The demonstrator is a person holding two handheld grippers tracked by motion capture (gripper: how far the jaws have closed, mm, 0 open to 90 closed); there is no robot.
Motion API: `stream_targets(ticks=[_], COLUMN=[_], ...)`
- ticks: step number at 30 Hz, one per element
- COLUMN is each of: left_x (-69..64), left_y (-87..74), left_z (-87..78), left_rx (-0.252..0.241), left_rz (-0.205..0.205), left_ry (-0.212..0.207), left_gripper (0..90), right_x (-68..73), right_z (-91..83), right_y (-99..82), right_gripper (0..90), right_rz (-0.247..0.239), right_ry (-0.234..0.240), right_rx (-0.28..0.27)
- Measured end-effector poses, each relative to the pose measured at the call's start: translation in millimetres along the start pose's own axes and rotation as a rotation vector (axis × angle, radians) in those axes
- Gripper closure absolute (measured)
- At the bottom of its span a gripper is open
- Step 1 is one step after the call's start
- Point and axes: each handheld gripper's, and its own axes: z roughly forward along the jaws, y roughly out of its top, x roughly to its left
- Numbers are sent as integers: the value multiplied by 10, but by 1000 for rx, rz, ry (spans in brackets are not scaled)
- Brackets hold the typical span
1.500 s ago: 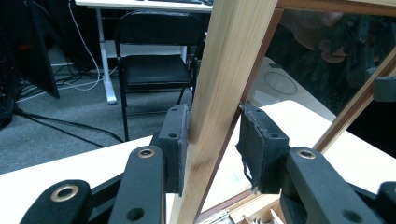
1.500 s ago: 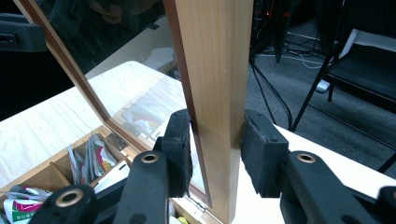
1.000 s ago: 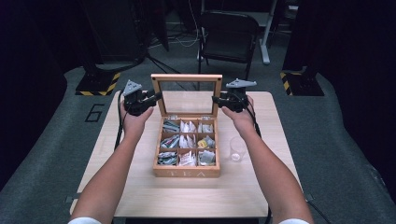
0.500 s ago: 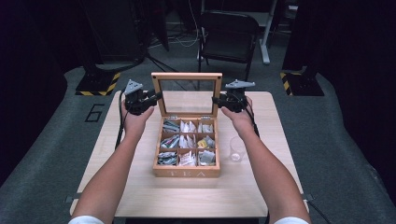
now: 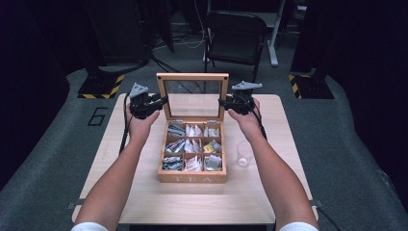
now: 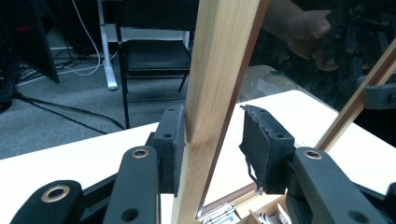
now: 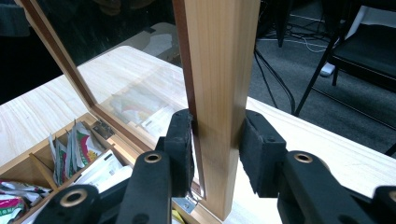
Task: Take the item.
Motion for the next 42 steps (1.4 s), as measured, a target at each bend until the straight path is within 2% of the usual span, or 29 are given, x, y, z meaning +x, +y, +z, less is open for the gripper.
stream_targets(ticks=[7, 13, 14, 23, 38, 42], left_x=[15, 13, 7, 17, 28, 26], left_y=[-31, -41, -51, -81, -133, -145], left_z=[-6, -3, -9, -60, -86, -88], left_rx=[4, 6, 4, 6, 10, 11], left_rz=[-7, -4, -8, -5, -9, -7], left_ry=[-11, -14, -12, -11, -5, -6], left_gripper=[592, 575, 570, 559, 558, 558], right_x=[-11, -27, -24, -56, -103, -107], right_z=[15, 26, 34, 75, 151, 175], right_y=[25, 41, 41, 73, 73, 92], right_gripper=[651, 653, 655, 658, 657, 656], right_rz=[28, 17, 31, 38, 71, 80], right_ry=[-2, 0, -4, -10, -20, -31], right_rx=[15, 23, 23, 37, 19, 29])
